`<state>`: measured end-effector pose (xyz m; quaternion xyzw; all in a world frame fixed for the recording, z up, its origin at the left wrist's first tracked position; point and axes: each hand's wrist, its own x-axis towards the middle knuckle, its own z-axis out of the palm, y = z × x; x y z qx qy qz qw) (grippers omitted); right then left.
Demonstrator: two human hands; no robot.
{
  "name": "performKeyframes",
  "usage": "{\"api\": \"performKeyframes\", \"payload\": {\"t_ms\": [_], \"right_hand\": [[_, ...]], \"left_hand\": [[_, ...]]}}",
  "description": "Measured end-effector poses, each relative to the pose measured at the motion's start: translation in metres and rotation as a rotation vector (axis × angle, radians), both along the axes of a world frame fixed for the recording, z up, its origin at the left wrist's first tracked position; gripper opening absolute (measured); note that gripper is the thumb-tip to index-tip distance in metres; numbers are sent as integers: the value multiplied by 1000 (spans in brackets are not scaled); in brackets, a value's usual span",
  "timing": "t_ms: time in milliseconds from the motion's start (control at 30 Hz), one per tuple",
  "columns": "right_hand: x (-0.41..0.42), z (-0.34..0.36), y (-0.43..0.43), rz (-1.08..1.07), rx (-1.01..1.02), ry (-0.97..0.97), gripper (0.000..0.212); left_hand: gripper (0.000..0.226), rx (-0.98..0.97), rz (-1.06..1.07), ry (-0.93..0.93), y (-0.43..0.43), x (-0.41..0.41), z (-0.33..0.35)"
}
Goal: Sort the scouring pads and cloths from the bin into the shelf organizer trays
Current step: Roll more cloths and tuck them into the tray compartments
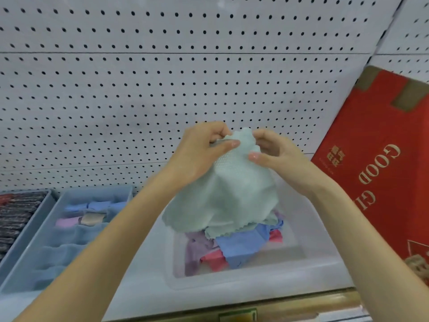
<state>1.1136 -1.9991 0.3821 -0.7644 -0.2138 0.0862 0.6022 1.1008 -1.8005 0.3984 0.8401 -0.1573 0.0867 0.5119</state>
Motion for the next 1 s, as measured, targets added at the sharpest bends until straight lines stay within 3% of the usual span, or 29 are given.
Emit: {"api": "performKeyframes", "payload": {"t_ms": [133, 300, 467, 633, 767, 1000], "right_hand": [[-4, 9, 20, -107, 179, 1, 9], [-6, 7, 25, -187, 216, 11, 12], [-2, 11, 19, -380, 279, -3, 16], [4, 13, -3, -613, 266, -56, 14], [6, -1, -19, -718, 118, -168, 12], [8, -18, -40, -707, -6, -84, 7]], "left_hand": [[22, -36, -30, 2, -5, -1, 1], [26, -142, -60, 39, -1, -5, -6], [44, -188, -143, 282, 13, -15, -34], [59, -106, -39, 414, 47, -21, -54], [31, -85, 24, 424, 56, -18, -58], [11, -396, 397, 436, 42, -8, -64]]}}
